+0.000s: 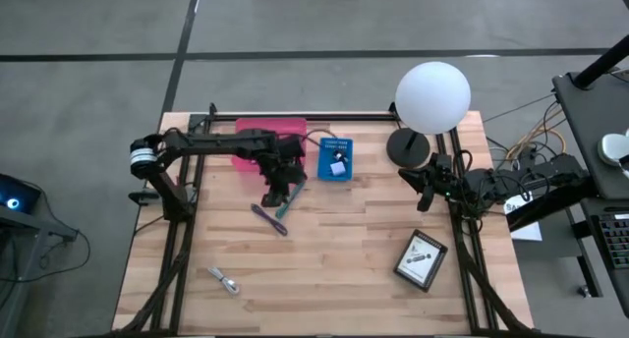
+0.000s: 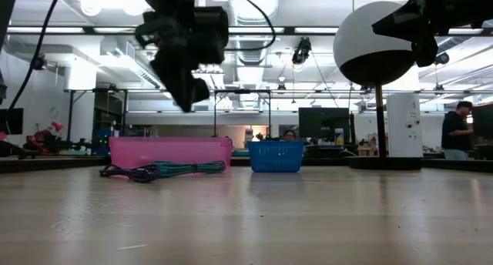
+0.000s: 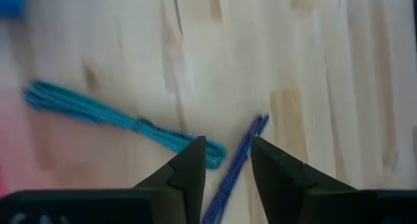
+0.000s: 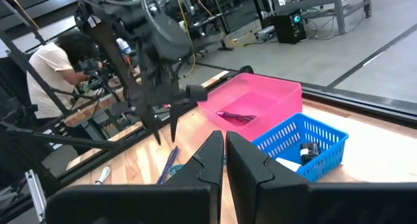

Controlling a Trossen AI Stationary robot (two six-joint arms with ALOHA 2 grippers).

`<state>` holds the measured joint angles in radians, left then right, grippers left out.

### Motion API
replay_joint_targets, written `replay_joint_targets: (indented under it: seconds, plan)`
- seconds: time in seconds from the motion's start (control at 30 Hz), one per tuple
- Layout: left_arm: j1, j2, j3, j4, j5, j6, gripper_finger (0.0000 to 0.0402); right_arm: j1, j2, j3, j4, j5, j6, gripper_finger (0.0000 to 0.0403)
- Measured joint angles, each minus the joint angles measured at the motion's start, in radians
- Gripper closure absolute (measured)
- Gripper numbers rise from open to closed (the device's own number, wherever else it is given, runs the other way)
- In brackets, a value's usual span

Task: Pick and place items into bin
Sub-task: Put the blue charger cable into the pink bin

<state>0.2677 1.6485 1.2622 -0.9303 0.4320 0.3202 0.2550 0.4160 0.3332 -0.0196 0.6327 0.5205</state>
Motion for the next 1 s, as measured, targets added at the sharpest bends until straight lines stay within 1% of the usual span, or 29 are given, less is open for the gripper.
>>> replay_joint_targets:
  seconds: [0.2,0.3,0.37,0.5,0.57,0.77,1.0]
  plan:
    - [-0.035,0.000,-0.112,-0.003,-0.002,0.001,0.0240,0.000,0.000,0.000,0.000,0.000,0.000,0.0394]
    - [-0.050,0.000,-0.158,-0.009,-0.002,0.003,0.0220,0.000,0.000,0.000,-0.001,0.000,0.000,0.0394]
    - [-0.063,0.000,-0.186,-0.025,-0.026,0.029,0.0216,0.000,0.000,0.000,-0.001,0.000,0.000,0.0394]
    - [-0.099,-0.003,-0.235,-0.031,-0.203,0.087,0.0215,0.000,0.000,0.000,-0.005,0.004,0.000,0.0394]
    - [-0.107,-0.003,-0.257,-0.027,-0.248,0.106,0.0215,0.000,0.000,0.000,-0.007,0.017,-0.003,0.0394]
    - [-0.113,0.001,-0.297,-0.001,-0.249,0.106,0.0215,0.000,0.000,0.000,-0.007,0.026,-0.003,0.0394]
    - [-0.113,0.000,-0.361,0.138,-0.247,0.104,0.0215,0.000,0.000,0.000,-0.007,0.026,-0.008,0.0394]
